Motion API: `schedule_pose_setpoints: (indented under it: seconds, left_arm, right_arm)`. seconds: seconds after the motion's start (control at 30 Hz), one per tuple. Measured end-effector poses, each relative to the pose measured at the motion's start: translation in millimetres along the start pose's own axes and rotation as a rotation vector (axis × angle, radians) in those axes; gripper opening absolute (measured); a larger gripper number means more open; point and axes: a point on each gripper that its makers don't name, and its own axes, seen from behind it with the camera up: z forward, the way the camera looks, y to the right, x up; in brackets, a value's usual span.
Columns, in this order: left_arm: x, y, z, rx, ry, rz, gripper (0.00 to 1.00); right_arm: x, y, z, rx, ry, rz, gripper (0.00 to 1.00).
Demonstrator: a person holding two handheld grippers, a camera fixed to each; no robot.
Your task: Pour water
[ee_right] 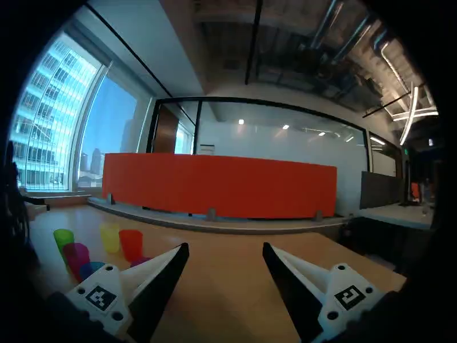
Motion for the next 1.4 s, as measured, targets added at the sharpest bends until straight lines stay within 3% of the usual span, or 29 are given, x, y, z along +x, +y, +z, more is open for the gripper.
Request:
schedule_pose_setpoints:
  seconds: [0.57, 1.4]
  left_arm:
    - [-0.2, -0.9, 0.0, 0.000, 0.000, 0.000, 0.96]
    - [-0.5, -0.9, 0.1, 0.000, 0.000, 0.000, 0.96]
  right_arm:
    - [-29.5, 1.2, 4.7, -0.013, -0.035, 0.060, 1.00]
    - [-38.1, 7.4, 6.7, -0.021, -0.054, 0.064, 1.00]
